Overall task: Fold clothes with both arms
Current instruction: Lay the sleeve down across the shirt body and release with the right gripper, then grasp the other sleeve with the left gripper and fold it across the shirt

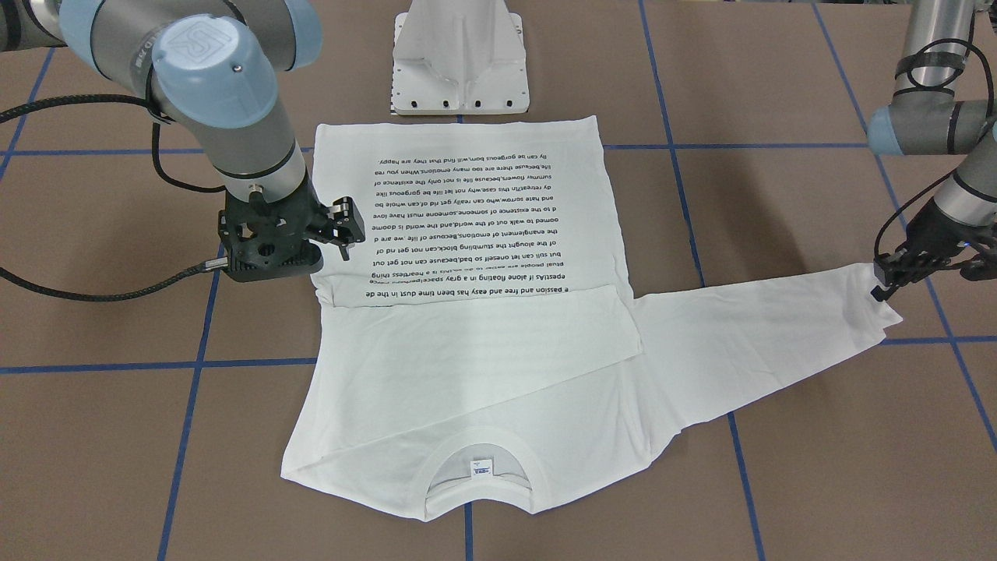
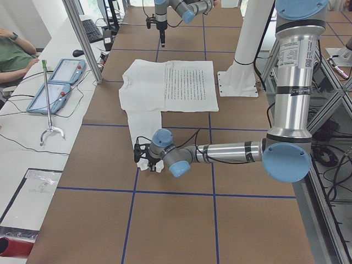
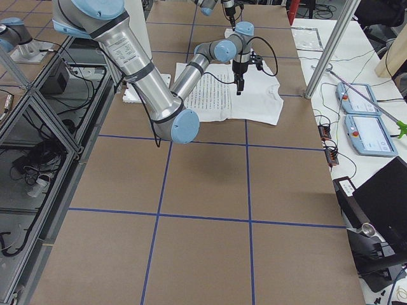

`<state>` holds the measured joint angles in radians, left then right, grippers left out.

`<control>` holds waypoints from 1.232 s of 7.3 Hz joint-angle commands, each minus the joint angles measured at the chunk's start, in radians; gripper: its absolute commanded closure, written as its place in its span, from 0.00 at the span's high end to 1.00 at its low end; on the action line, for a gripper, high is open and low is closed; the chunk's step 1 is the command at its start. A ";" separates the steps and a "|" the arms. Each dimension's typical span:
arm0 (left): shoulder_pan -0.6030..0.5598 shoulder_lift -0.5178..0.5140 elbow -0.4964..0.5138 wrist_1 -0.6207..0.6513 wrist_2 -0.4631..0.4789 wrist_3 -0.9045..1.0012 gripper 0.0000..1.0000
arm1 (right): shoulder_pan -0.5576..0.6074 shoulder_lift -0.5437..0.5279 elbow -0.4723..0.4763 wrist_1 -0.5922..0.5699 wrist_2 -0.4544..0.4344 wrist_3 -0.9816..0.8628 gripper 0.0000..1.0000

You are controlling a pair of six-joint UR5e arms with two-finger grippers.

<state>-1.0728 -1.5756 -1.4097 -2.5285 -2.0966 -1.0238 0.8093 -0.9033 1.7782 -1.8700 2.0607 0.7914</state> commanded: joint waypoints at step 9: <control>0.194 -0.888 -0.209 0.743 -0.112 -0.611 0.00 | 0.221 -0.463 0.119 0.213 0.130 -0.221 1.00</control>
<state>-0.8984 -2.3373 -1.6535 -1.7850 -2.2003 -1.5382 1.0035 -1.3385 1.9007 -1.6632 2.1773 0.6036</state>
